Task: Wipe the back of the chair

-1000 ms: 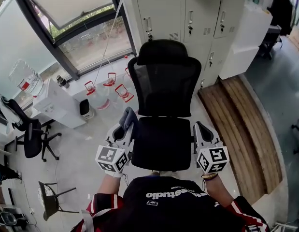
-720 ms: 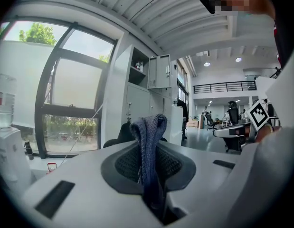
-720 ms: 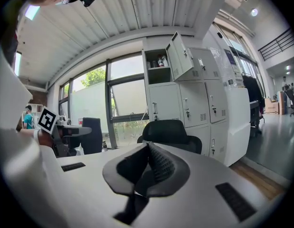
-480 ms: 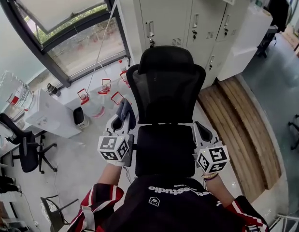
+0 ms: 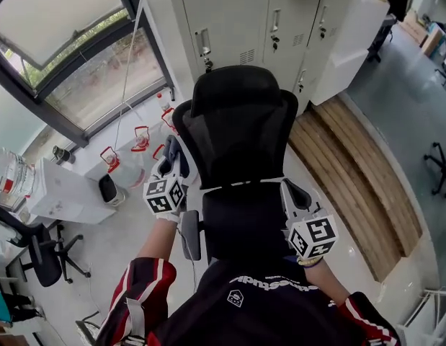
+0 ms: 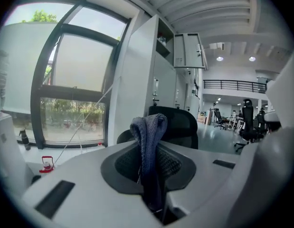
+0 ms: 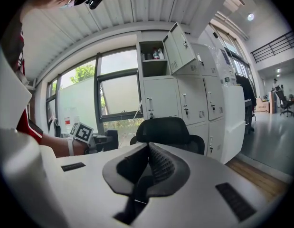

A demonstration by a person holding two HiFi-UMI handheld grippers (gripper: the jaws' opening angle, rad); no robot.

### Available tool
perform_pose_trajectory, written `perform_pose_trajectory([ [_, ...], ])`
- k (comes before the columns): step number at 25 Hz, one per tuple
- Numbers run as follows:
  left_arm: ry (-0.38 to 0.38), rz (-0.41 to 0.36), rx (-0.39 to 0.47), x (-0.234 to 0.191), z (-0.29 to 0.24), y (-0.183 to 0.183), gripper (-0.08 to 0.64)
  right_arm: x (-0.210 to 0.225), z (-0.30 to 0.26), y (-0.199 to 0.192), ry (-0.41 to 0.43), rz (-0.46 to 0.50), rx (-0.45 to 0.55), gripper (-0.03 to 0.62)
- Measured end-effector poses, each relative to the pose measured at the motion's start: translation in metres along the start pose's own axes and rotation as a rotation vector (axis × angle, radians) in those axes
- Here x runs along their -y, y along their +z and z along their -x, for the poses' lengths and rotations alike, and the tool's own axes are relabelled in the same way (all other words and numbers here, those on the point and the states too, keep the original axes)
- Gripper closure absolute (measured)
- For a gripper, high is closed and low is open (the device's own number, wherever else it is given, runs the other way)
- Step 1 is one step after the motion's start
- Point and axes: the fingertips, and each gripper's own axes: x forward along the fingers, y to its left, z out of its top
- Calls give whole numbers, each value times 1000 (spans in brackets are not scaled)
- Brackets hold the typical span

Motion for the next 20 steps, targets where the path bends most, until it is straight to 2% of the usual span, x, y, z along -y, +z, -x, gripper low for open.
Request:
perform_pose_trajectory([
  [4,61,29,-22,-21,-51,-19,503,23,-5,2,-31,-16,-5,577],
  [8,128,-28,-57,-43,-95,-36,503,37,-14,1,-22,-10,-26,577],
  [14,233,-13,-114,-76,-139,-62,503,62,-24,-1,2,-9,-55,577],
  [20,289,8,-156,-85,-178,-81,503,106,-19,-8,-48,-26,-75,577],
])
